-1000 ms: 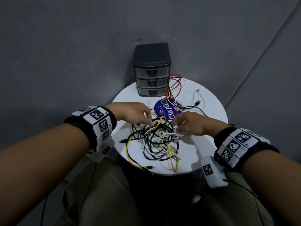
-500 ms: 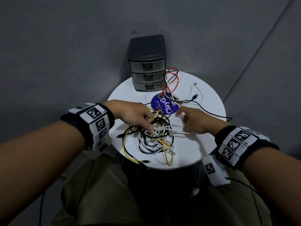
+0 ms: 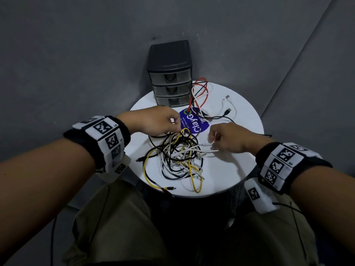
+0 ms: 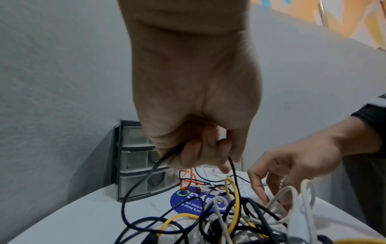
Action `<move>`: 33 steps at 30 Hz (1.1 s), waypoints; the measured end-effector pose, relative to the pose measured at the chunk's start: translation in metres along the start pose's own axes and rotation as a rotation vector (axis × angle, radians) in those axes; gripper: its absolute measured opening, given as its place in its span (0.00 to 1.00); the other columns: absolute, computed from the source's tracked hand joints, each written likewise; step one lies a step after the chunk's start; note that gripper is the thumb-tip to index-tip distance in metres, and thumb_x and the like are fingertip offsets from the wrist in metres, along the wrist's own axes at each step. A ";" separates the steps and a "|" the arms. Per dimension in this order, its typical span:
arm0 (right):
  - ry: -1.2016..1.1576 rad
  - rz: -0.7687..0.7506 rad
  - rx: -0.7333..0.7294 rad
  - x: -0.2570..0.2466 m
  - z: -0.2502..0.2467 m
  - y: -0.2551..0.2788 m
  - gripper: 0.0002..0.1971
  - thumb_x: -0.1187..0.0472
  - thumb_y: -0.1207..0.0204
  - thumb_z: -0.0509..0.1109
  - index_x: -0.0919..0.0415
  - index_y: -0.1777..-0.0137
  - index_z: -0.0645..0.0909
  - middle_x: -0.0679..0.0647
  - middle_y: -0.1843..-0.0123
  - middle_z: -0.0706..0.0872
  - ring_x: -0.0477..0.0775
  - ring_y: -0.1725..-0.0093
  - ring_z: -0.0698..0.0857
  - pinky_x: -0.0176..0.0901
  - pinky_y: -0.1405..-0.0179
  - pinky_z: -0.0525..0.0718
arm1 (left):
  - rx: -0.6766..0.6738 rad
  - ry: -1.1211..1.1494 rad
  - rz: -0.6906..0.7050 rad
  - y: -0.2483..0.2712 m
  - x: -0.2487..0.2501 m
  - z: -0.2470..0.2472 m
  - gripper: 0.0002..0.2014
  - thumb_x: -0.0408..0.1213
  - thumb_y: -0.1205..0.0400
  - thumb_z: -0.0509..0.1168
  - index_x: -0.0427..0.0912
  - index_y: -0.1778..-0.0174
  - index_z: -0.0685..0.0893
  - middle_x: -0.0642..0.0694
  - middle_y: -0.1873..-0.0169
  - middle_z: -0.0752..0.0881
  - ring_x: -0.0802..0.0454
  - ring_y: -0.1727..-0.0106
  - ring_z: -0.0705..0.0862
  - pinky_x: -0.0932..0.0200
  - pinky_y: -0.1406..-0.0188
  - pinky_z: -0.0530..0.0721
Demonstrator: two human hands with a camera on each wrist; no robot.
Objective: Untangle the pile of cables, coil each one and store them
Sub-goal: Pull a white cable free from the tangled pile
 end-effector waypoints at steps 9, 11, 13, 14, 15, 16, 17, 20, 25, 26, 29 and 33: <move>-0.151 -0.099 -0.014 -0.005 -0.018 0.010 0.15 0.48 0.28 0.78 0.61 0.61 0.92 0.62 0.51 0.90 0.60 0.47 0.86 0.58 0.40 0.84 | -0.040 -0.058 0.088 0.001 0.017 0.004 0.07 0.44 0.16 0.73 0.51 0.43 0.88 0.56 0.65 0.82 0.66 0.68 0.78 0.68 0.67 0.73; -0.183 -0.105 0.023 -0.003 -0.022 0.010 0.06 0.58 0.29 0.79 0.61 0.60 0.93 0.58 0.53 0.92 0.56 0.49 0.88 0.58 0.41 0.86 | -0.084 -0.104 0.076 0.000 0.016 0.010 0.09 0.46 0.16 0.72 0.54 0.40 0.87 0.54 0.62 0.82 0.62 0.62 0.78 0.64 0.61 0.75; -0.214 -0.096 0.073 -0.001 -0.027 0.011 0.05 0.68 0.29 0.78 0.60 0.57 0.94 0.53 0.53 0.93 0.48 0.53 0.89 0.53 0.40 0.88 | -0.105 -0.117 0.066 0.000 0.015 0.016 0.10 0.46 0.15 0.71 0.54 0.38 0.87 0.53 0.59 0.83 0.57 0.58 0.79 0.62 0.57 0.76; -0.214 -0.091 0.089 0.000 -0.029 0.012 0.07 0.70 0.28 0.78 0.60 0.55 0.94 0.52 0.53 0.93 0.46 0.54 0.89 0.50 0.41 0.88 | -0.102 -0.116 0.066 -0.001 0.015 0.018 0.11 0.46 0.15 0.70 0.54 0.38 0.87 0.53 0.58 0.83 0.55 0.56 0.80 0.60 0.55 0.76; -0.203 -0.088 0.099 -0.001 -0.030 0.013 0.08 0.70 0.28 0.78 0.59 0.53 0.94 0.51 0.53 0.93 0.46 0.55 0.88 0.48 0.43 0.88 | -0.095 -0.121 0.067 -0.002 0.015 0.019 0.11 0.46 0.15 0.70 0.54 0.37 0.87 0.53 0.58 0.82 0.55 0.55 0.79 0.58 0.55 0.76; -0.178 -0.088 0.102 -0.001 -0.030 0.013 0.08 0.69 0.28 0.79 0.58 0.51 0.94 0.50 0.55 0.91 0.48 0.55 0.88 0.45 0.47 0.87 | -0.086 -0.131 0.068 -0.003 0.016 0.020 0.11 0.46 0.15 0.70 0.54 0.37 0.87 0.55 0.58 0.82 0.56 0.55 0.79 0.58 0.55 0.76; -0.155 -0.090 0.101 -0.002 -0.031 0.015 0.10 0.68 0.28 0.80 0.56 0.49 0.93 0.49 0.56 0.90 0.49 0.55 0.86 0.42 0.50 0.84 | -0.080 -0.143 0.068 -0.004 0.017 0.021 0.10 0.46 0.15 0.70 0.54 0.38 0.87 0.56 0.59 0.81 0.57 0.56 0.78 0.58 0.56 0.75; -0.091 -0.126 0.057 -0.005 -0.033 0.018 0.16 0.67 0.30 0.82 0.52 0.43 0.91 0.46 0.51 0.88 0.47 0.55 0.86 0.40 0.54 0.79 | -0.079 -0.166 0.071 -0.007 0.019 0.022 0.11 0.46 0.16 0.71 0.53 0.38 0.87 0.52 0.55 0.84 0.54 0.54 0.80 0.57 0.55 0.77; 0.137 -0.176 0.042 -0.009 -0.038 0.019 0.12 0.65 0.27 0.78 0.51 0.46 0.90 0.47 0.48 0.89 0.48 0.52 0.84 0.40 0.51 0.77 | -0.105 -0.181 0.047 -0.009 0.018 0.022 0.12 0.48 0.17 0.73 0.54 0.39 0.86 0.51 0.55 0.84 0.51 0.52 0.81 0.56 0.55 0.78; 0.166 -0.181 0.056 -0.009 -0.040 0.019 0.10 0.65 0.26 0.77 0.51 0.47 0.91 0.48 0.48 0.89 0.51 0.50 0.84 0.41 0.51 0.78 | -0.103 -0.179 0.040 -0.009 0.017 0.022 0.13 0.48 0.17 0.73 0.54 0.38 0.85 0.50 0.55 0.84 0.50 0.53 0.81 0.56 0.57 0.77; 0.250 -0.181 0.097 -0.009 -0.041 0.019 0.09 0.65 0.25 0.75 0.52 0.50 0.91 0.50 0.48 0.83 0.53 0.48 0.81 0.43 0.51 0.78 | -0.075 -0.130 0.026 -0.007 0.014 0.020 0.16 0.43 0.18 0.74 0.53 0.36 0.79 0.46 0.54 0.86 0.47 0.54 0.83 0.57 0.62 0.78; 0.341 -0.178 0.044 -0.010 -0.030 0.015 0.07 0.61 0.24 0.75 0.49 0.50 0.91 0.50 0.46 0.75 0.56 0.46 0.81 0.50 0.45 0.83 | -0.047 -0.112 -0.030 -0.006 0.002 0.016 0.13 0.41 0.19 0.75 0.52 0.46 0.77 0.48 0.55 0.88 0.48 0.55 0.84 0.56 0.60 0.82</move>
Point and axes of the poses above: each hand's wrist, its own y-axis away from the middle knuckle, its own z-axis out of the palm, x = y × z, the point moved 4 cm from there along -y, towards the middle knuckle
